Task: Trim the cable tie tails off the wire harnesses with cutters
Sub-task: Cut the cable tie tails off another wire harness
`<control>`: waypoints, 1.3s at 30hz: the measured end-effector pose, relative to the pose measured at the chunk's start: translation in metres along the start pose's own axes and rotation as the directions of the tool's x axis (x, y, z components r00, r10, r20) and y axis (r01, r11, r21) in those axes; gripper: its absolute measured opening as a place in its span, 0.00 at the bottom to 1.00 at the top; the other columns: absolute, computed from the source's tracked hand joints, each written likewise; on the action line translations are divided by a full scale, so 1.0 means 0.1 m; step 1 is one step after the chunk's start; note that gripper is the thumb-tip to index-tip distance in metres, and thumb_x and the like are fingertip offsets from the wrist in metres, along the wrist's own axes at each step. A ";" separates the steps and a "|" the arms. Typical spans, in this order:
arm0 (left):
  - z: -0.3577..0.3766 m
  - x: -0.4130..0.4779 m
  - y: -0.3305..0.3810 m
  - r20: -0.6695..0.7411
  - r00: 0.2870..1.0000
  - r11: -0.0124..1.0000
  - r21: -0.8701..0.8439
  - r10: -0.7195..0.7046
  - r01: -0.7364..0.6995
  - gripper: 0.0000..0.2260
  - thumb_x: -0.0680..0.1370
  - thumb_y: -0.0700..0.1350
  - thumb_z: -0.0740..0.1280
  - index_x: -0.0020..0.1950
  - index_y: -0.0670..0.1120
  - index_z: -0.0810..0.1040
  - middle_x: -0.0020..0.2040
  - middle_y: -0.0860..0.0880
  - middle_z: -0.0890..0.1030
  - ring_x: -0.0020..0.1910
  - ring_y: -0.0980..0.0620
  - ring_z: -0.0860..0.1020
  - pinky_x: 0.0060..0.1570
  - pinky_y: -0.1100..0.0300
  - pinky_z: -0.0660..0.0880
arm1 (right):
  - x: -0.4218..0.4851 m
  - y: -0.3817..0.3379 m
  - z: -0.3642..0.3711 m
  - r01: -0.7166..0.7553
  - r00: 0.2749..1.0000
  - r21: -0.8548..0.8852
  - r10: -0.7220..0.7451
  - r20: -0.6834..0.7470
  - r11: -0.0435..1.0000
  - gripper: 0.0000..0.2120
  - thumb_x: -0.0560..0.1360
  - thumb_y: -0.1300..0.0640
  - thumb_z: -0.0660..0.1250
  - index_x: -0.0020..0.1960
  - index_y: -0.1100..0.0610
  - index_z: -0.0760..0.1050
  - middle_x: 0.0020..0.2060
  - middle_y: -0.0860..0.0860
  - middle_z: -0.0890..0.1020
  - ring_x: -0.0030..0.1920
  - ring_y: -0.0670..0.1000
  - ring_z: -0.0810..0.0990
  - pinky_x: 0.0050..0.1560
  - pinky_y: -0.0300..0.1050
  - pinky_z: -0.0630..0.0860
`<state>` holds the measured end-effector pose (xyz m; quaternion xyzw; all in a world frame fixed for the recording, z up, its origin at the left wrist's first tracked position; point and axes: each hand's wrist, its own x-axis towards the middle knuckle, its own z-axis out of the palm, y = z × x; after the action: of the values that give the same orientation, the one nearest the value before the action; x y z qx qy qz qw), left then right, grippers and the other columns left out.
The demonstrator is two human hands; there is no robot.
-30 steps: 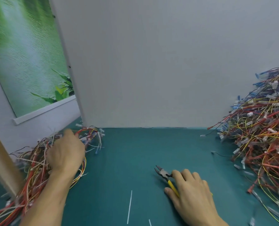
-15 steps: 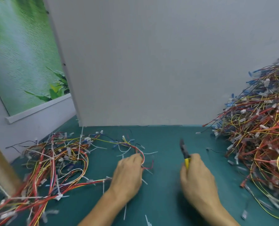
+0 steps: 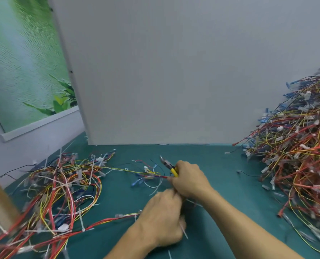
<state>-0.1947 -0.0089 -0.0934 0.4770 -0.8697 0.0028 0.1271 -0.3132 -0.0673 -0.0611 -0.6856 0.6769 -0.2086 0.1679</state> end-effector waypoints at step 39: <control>-0.36 0.06 -0.27 -0.733 0.608 0.952 0.249 0.306 -0.179 0.12 0.80 0.40 0.62 0.45 0.48 0.85 0.59 0.49 0.78 0.57 0.45 0.76 0.62 0.35 0.66 | -0.45 1.04 -0.39 -0.431 0.897 -0.158 0.403 -0.182 0.888 0.08 0.71 0.56 0.61 0.50 0.52 0.67 0.48 0.54 0.77 0.44 0.57 0.69 0.42 0.47 0.65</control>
<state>-0.1677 -0.0236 -0.0599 0.3163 -0.7881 0.2863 0.4438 -0.4220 -0.0227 -0.0837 -0.5201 0.8359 -0.1494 0.0917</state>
